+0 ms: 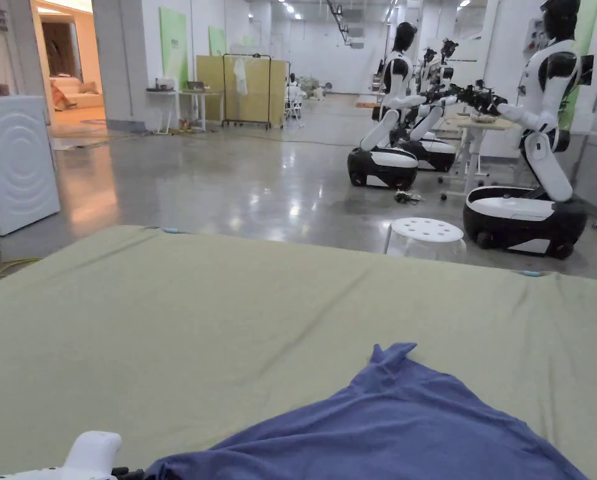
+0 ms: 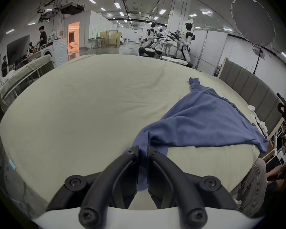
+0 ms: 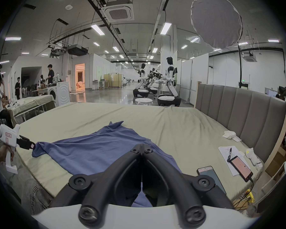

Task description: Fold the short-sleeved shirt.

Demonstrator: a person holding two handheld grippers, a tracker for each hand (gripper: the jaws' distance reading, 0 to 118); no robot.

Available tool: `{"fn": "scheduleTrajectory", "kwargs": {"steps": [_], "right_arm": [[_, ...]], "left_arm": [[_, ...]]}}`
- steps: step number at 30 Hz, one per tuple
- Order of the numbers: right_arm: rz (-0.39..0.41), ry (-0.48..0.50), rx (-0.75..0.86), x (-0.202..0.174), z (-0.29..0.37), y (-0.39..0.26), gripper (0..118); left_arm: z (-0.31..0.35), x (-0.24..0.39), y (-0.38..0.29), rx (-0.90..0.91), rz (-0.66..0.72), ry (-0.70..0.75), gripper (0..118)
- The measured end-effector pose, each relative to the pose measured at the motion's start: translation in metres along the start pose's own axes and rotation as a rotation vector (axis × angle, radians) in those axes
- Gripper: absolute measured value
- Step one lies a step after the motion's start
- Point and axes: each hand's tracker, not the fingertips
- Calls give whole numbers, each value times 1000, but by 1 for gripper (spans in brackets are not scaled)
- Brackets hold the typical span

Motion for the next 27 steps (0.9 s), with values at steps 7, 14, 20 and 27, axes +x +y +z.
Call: {"fn": "scheduleTrajectory", "kwargs": {"steps": [7,14,20,27], "right_arm": [[19,29,-28,-10,-8,-3,4],[36,40,-56,-12,-12,-6,4],[23,44,-68,-11,-17,-9,4],[15,54,-90,-13,-23,-13,4]], "left_arm": [[-26,9,8,-56,-94,-13,57],[-34,16,8,-86,-114,9,116],[-40,13,17,-67,-138,89,116],[-54,15,20,-108,-52,33,35]]}}
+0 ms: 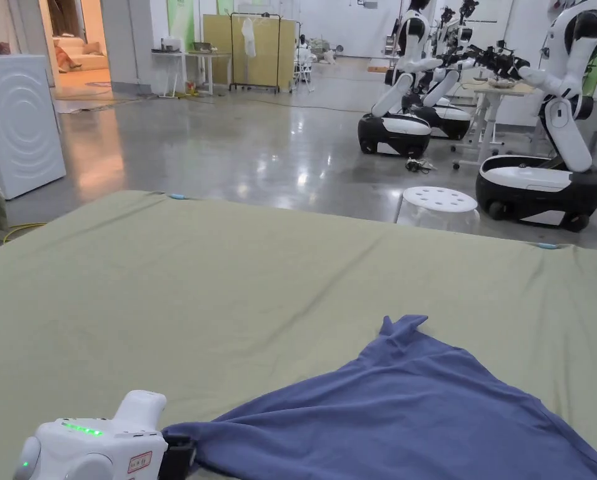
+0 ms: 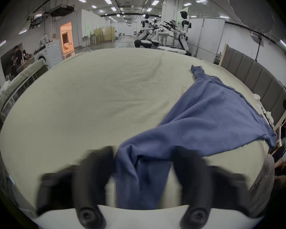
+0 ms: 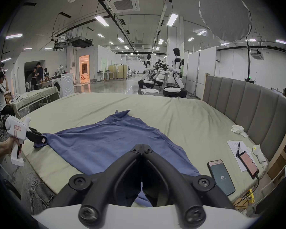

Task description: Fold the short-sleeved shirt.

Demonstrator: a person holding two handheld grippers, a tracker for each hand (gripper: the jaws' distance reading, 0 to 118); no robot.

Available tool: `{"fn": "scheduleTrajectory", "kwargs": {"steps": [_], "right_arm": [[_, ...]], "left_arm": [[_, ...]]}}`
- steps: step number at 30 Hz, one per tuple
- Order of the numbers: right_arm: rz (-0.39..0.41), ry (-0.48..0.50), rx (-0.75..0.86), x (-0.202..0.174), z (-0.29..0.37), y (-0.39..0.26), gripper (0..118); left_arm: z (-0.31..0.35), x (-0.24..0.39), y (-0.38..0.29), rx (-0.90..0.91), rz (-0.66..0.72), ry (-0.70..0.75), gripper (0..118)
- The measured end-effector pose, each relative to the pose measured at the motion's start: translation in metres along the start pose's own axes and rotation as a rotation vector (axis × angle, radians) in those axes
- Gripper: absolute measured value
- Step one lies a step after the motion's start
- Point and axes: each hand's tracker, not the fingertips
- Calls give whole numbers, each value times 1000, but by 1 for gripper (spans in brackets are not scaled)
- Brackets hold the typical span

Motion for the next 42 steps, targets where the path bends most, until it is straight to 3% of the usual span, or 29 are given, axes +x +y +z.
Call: {"fn": "scheduleTrajectory", "kwargs": {"steps": [1,4,12,14,16,17,18,19,20,21,26,30,32,34,35,37,38,41,42], "right_arm": [[2,2,-1,0,-1,0,4],[7,4,-11,1,-6,-1,4],[-10,51,-46,12,-48,9,4],[7,90,-36,15,-73,20,10],[9,162,-57,19,-113,39,36],[22,196,-84,20,-136,48,44],[50,230,-116,19,-164,58,44],[84,254,-151,19,-194,67,80],[124,274,-203,19,-229,76,101],[155,286,-238,17,-262,83,107],[297,316,-480,4,-406,99,107],[412,247,-612,-3,-473,99,107],[407,241,-682,-3,-488,96,107],[346,291,-713,-4,-490,93,106],[329,285,-730,-5,-489,92,98],[281,372,-710,-4,-479,90,67],[296,341,-686,-8,-474,89,57],[315,353,-661,-19,-462,85,6],[324,332,-642,-22,-460,81,6]], "left_arm": [[-4,0,-2,-26,28,-51,17],[-9,5,-6,-18,35,-39,11],[-3,-5,5,-60,50,-104,8],[-4,-3,6,-79,18,-110,8],[-7,-1,9,-95,10,-102,8],[-7,-1,10,-99,6,-100,8],[-9,-1,12,-104,10,-99,8],[-10,-1,13,-117,13,-100,8],[-11,-2,14,-122,7,-101,8],[-12,-2,15,-129,9,-103,8],[-14,-3,20,-158,30,-106,8],[-15,-2,22,-168,34,-102,8],[-16,-2,22,-174,41,-103,8],[-17,-1,23,-176,43,-107,8],[-17,-1,23,-176,51,-110,8],[-17,-2,23,-175,59,-116,8],[-17,-1,23,-173,70,-116,8],[-17,0,22,-166,70,-115,8],[-16,0,20,-160,70,-114,8]]}}
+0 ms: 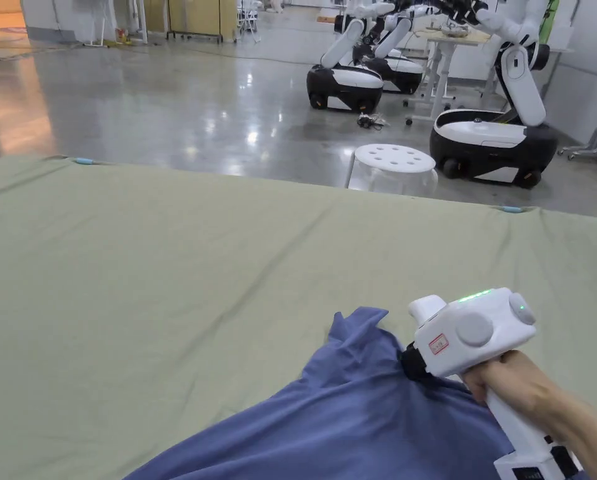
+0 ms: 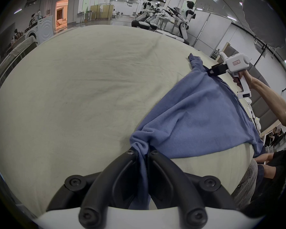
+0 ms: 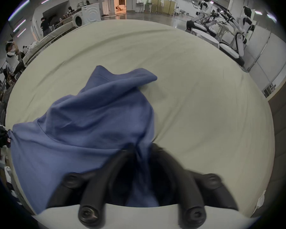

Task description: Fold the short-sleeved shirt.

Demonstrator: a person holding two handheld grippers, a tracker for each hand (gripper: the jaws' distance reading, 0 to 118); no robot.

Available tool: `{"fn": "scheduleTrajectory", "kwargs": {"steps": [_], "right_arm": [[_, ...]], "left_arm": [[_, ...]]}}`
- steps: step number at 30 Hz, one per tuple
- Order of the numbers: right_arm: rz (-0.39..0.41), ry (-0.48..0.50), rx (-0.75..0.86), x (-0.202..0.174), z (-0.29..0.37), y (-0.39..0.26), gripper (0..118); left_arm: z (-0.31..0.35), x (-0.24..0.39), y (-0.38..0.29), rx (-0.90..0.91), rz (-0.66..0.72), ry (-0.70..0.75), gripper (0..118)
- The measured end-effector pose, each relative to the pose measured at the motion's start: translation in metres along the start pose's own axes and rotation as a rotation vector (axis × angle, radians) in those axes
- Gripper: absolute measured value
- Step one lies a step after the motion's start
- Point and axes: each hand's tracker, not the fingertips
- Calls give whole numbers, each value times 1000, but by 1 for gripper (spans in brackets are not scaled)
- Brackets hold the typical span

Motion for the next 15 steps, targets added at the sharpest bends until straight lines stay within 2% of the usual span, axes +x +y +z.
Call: {"fn": "scheduleTrajectory", "kwargs": {"steps": [2,3,6,9,11,14,15], "right_arm": [[-36,-32,21,-6,-3,-5,6],[-79,-29,49,-5,-1,-8,6],[-147,-28,138,-2,13,-15,6],[-246,29,271,4,45,-13,6],[-247,21,322,6,70,-4,6],[-191,6,423,5,117,6,6],[-201,12,459,5,136,8,6]], "left_arm": [[0,1,-4,20,7,1,8],[0,1,-7,39,19,-2,8],[2,-3,-14,95,118,-30,8],[1,-11,-10,114,157,-76,8],[3,-9,0,127,182,-106,8],[21,-4,22,245,216,-202,8],[30,-1,32,295,211,-215,8]]}}
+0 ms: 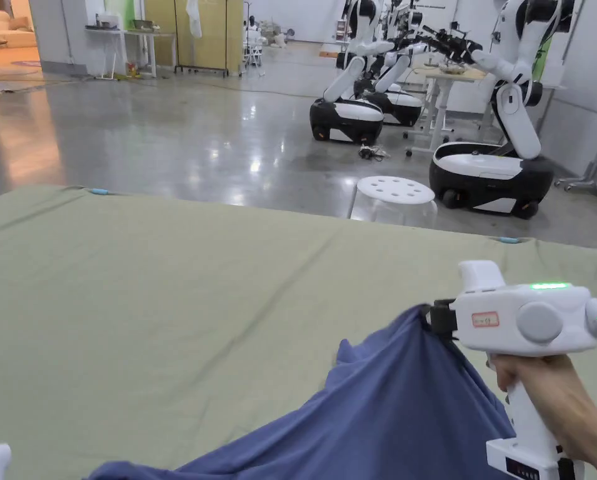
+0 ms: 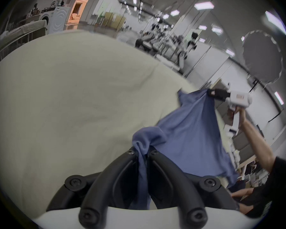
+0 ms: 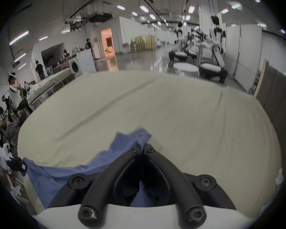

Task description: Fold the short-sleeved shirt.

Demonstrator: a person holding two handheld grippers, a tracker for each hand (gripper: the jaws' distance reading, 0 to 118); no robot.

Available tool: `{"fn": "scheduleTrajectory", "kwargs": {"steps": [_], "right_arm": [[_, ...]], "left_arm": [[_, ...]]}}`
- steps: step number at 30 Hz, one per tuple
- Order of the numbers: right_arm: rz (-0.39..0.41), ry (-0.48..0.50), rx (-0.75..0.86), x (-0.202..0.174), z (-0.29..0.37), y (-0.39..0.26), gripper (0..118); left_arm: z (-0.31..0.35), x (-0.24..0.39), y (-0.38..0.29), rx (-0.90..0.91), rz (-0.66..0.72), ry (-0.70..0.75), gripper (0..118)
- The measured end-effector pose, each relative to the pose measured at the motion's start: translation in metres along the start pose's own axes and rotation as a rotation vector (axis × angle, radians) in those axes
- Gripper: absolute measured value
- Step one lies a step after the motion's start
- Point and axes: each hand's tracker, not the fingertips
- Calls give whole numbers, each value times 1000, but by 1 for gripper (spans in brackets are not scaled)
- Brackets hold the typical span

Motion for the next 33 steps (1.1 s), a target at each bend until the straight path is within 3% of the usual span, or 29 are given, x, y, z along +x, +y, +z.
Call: {"fn": "scheduleTrajectory", "kwargs": {"steps": [5,10,14,17,25,29,33], "right_arm": [[-42,12,232,-1,86,48,6],[-37,-64,376,3,164,100,6],[25,-189,414,12,200,147,6],[29,-266,426,21,212,181,6],[-6,-344,523,52,210,252,6],[-34,-407,587,66,205,274,6],[-100,-458,686,77,214,282,6]], "left_arm": [[17,40,57,131,-35,-84,8],[24,95,116,244,-153,-126,8],[16,136,171,302,-189,-147,8],[0,166,215,355,-249,-123,8],[-42,245,308,504,-301,-119,8],[-60,287,339,534,-423,-57,8],[-67,312,354,637,-430,-45,8]]}}
